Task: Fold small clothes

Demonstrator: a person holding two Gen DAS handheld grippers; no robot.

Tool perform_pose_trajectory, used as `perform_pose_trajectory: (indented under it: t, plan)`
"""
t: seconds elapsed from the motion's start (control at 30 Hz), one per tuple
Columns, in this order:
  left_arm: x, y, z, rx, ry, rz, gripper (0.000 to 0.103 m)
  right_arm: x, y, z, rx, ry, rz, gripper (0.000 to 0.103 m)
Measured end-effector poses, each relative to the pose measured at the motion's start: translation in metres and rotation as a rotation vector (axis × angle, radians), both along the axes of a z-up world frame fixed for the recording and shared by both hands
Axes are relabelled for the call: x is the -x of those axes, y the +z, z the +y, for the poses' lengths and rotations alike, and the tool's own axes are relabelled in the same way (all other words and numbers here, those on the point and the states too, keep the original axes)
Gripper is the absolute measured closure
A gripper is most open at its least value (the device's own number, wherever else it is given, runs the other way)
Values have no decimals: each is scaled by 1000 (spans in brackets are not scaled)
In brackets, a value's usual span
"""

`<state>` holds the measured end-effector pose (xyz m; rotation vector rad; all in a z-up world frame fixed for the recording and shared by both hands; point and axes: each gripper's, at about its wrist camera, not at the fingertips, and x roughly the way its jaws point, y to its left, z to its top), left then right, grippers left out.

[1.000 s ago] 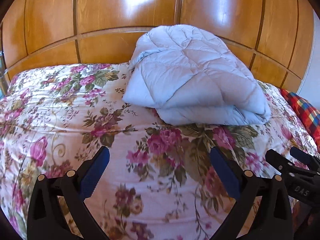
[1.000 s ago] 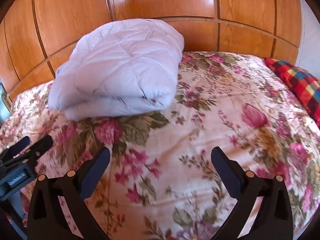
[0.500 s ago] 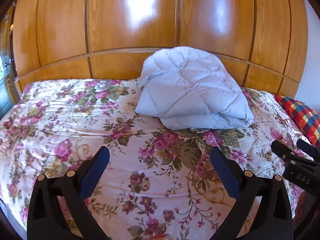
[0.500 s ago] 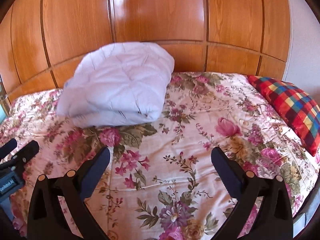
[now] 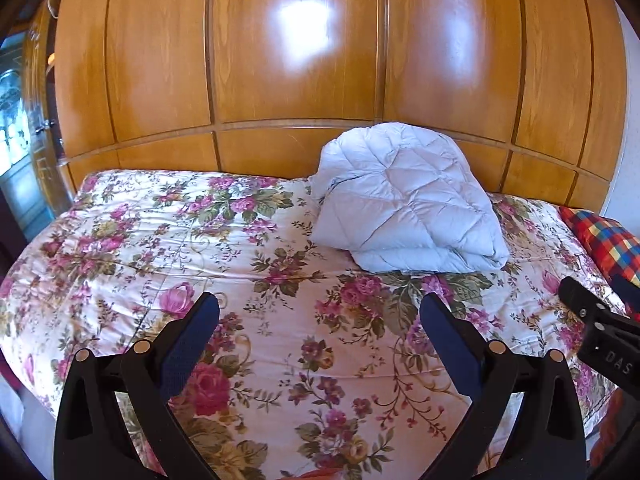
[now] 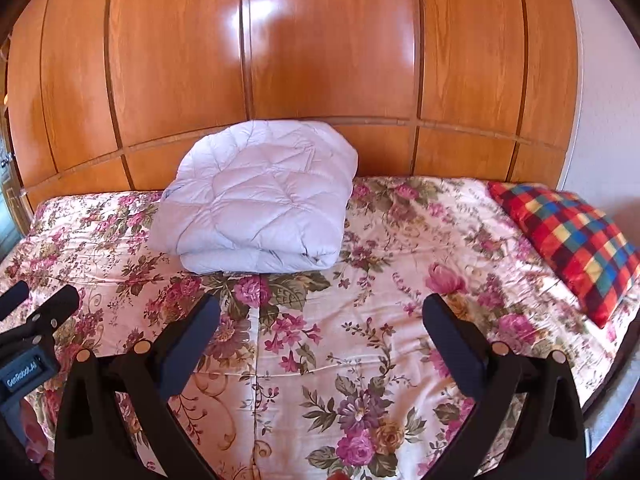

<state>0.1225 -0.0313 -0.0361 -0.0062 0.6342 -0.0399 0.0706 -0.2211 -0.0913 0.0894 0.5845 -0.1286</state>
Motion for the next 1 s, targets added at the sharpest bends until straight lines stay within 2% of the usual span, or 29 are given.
perform_pose_trajectory:
  t: [0.13,0.47,1.0]
  plan:
    - [-1,-2,2,22,-4,29,3,3,2,1,14,4,-15,2]
    - [-2,-4,-1,4,-15,28,3,0,0,-5,-27,4,0,2]
    - [-2,-5,0,7,-18,32,3,0,-1,-4,-22,7,8,2]
